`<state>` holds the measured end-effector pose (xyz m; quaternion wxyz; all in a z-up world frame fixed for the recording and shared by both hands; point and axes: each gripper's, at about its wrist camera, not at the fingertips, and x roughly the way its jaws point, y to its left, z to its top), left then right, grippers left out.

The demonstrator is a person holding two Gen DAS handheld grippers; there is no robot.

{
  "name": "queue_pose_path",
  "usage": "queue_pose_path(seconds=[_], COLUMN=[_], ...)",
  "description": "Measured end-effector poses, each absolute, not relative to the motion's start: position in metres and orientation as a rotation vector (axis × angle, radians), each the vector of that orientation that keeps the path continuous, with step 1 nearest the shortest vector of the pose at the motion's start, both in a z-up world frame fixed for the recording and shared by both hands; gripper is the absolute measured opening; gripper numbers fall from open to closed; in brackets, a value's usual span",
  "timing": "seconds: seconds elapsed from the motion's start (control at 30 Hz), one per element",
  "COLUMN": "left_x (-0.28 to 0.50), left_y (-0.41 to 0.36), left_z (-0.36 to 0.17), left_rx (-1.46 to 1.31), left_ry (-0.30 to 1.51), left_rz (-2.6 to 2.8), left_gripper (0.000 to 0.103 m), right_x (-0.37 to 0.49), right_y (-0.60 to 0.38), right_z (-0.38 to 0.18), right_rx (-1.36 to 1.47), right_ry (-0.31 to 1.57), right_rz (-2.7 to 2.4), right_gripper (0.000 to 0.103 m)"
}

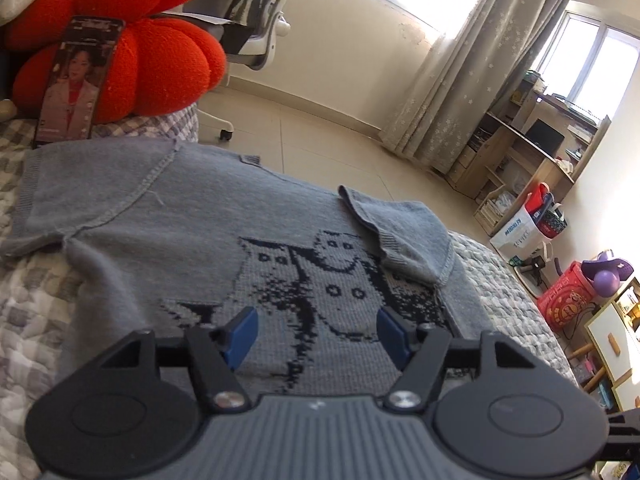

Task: Fold clothes
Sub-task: 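Move both open grippers to the sweatshirt collar near the red cushion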

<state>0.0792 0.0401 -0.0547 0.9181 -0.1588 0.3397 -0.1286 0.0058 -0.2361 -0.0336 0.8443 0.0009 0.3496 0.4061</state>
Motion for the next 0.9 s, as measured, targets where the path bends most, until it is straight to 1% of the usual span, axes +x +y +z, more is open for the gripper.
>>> queue_pose_path(seconds=[0.07, 0.23, 0.47, 0.63, 0.73, 0.83, 0.9], left_x=[0.079, 0.084, 0.101, 0.125, 0.141, 0.151, 0.156], left_y=[0.061, 0.120, 0.179, 0.209, 0.222, 0.225, 0.228], left_z=[-0.054, -0.053, -0.062, -0.078, -0.090, -0.094, -0.095], left_rx=[-0.338, -0.385, -0.426, -0.425, -0.455, -0.452, -0.468], left_ry=[0.690, 0.669, 0.648, 0.587, 0.578, 0.558, 0.550], left_rz=[-0.220, -0.098, 0.033, 0.089, 0.100, 0.084, 0.064], left_gripper=[0.072, 0.076, 0.077, 0.077, 0.075, 0.069, 0.069], right_x=[0.012, 0.034, 0.071, 0.098, 0.113, 0.128, 0.141], right_y=[-0.220, -0.187, -0.145, -0.121, -0.111, -0.104, -0.103], right_z=[-0.029, -0.021, -0.015, -0.016, -0.023, -0.031, -0.037], right_rx=[-0.017, -0.041, -0.080, -0.085, -0.097, -0.097, -0.071], right_ry=[0.737, 0.730, 0.718, 0.696, 0.664, 0.642, 0.630], right_rz=[0.875, 0.913, 0.958, 0.979, 0.972, 0.951, 0.923], right_gripper=[0.038, 0.039, 0.040, 0.040, 0.040, 0.040, 0.040])
